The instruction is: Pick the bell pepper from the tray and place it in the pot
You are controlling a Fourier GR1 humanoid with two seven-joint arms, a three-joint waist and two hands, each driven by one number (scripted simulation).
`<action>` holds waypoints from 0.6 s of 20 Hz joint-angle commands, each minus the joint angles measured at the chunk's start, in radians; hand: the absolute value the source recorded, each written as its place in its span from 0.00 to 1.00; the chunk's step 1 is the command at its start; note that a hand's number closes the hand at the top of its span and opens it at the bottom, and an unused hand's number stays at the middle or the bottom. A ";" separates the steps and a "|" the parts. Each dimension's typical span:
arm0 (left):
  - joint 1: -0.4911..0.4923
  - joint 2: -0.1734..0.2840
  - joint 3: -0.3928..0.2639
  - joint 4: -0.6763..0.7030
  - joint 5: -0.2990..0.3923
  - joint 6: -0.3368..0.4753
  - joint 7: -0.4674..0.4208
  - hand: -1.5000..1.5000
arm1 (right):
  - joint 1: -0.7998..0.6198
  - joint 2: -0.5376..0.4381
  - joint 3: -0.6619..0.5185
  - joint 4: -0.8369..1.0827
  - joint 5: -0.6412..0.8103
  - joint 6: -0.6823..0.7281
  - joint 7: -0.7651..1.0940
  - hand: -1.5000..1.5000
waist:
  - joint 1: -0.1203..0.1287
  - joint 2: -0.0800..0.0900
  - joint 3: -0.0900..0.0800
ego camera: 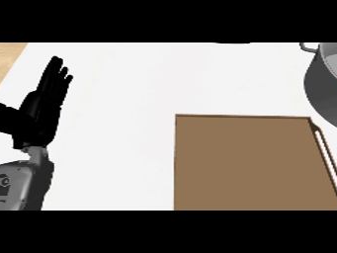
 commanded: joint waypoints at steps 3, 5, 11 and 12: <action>0.010 -0.003 0.006 0.006 0.009 -0.007 -0.014 0.50 | -0.034 0.009 -0.117 0.077 -0.139 0.243 -0.036 0.00 | -0.002 0.017 0.022; 0.018 0.010 0.012 -0.005 0.004 -0.006 -0.006 0.50 | -0.048 -0.029 -0.137 0.092 -0.163 0.312 0.005 0.00 | 0.008 0.018 0.023; 0.018 0.002 0.007 -0.009 0.004 -0.009 -0.022 0.50 | -0.045 -0.109 -0.172 0.092 -0.209 0.415 0.062 0.00 | 0.000 0.022 0.025; -0.001 0.010 0.017 -0.007 0.015 -0.013 -0.007 0.50 | -0.035 -0.100 -0.175 0.094 -0.214 0.417 0.069 0.00 | 0.000 0.025 0.026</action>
